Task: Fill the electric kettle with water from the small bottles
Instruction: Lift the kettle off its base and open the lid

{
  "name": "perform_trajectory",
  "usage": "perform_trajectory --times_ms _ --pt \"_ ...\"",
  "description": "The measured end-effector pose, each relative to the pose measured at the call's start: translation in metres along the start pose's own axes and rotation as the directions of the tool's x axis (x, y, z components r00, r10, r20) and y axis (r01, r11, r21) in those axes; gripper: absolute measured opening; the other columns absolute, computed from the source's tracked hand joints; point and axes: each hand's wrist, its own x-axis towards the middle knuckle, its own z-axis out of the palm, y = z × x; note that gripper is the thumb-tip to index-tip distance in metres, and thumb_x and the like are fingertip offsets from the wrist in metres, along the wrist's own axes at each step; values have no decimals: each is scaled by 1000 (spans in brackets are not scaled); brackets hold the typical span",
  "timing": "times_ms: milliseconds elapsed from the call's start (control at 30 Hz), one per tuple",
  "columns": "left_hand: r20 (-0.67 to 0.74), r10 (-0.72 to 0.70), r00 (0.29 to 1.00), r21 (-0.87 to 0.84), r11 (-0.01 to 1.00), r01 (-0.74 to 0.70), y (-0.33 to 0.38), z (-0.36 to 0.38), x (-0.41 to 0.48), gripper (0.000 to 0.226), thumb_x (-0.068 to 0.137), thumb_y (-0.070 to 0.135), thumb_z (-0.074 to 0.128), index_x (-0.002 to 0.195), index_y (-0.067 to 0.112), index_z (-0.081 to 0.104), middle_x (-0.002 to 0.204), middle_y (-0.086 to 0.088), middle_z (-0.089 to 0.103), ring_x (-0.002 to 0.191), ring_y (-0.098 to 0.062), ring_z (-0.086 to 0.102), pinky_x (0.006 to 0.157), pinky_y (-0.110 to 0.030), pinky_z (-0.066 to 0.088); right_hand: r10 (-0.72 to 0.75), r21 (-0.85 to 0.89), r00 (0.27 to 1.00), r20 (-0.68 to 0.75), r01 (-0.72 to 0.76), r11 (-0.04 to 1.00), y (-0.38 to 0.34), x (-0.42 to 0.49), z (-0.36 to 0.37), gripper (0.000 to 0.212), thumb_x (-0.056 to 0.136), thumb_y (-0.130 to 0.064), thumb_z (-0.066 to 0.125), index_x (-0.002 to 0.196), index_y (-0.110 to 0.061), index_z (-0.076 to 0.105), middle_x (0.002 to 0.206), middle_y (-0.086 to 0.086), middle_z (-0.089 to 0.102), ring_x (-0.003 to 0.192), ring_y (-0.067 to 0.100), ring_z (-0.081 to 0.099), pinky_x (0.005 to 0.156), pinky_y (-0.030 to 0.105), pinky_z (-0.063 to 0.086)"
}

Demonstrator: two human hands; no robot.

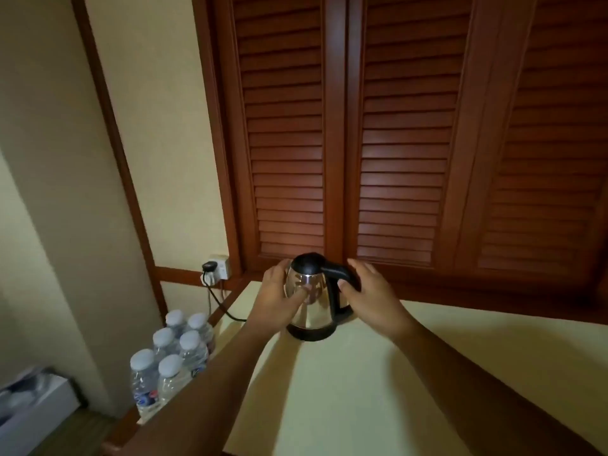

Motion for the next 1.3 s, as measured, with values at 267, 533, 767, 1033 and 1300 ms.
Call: perform_trajectory --times_ms 267,533,767,1033,1300 --pt "193 -228 954 -247 930 272 -47 26 30 100 81 33 92 156 37 28 144 21 46 132 1 48 101 -12 39 172 91 983 -63 -166 982 33 28 53 58 102 -37 54 153 -20 33 150 6 44 138 25 46 111 39 41" --pt "246 -175 953 -445 853 272 -77 54 45 120 71 23 99 159 41 20 135 31 51 125 11 55 94 -9 48 217 98 967 -133 -205 974 51 42 65 41 106 -37 41 145 -25 45 128 -6 58 115 9 54 86 25 38" --pt "203 -184 962 -432 865 257 -93 59 53 113 62 24 102 150 47 36 140 18 57 131 -11 56 95 -25 54 276 98 949 -150 -264 960 58 44 67 32 105 -38 44 131 -22 52 96 -7 62 89 7 61 67 20 42" --pt "81 -130 988 -409 900 152 -65 46 47 123 61 28 102 158 43 27 145 23 47 136 -5 45 102 -20 45 194 145 958 -212 -165 975 44 38 44 37 104 -39 46 138 -24 52 118 -2 68 111 16 64 93 35 49" --pt "96 -102 990 -394 909 132 -43 29 -27 116 62 32 103 151 47 30 143 26 49 129 0 52 86 0 46 115 136 973 -198 -89 987 26 -37 24 31 103 -40 49 134 -40 50 116 -7 69 108 11 66 83 25 50"
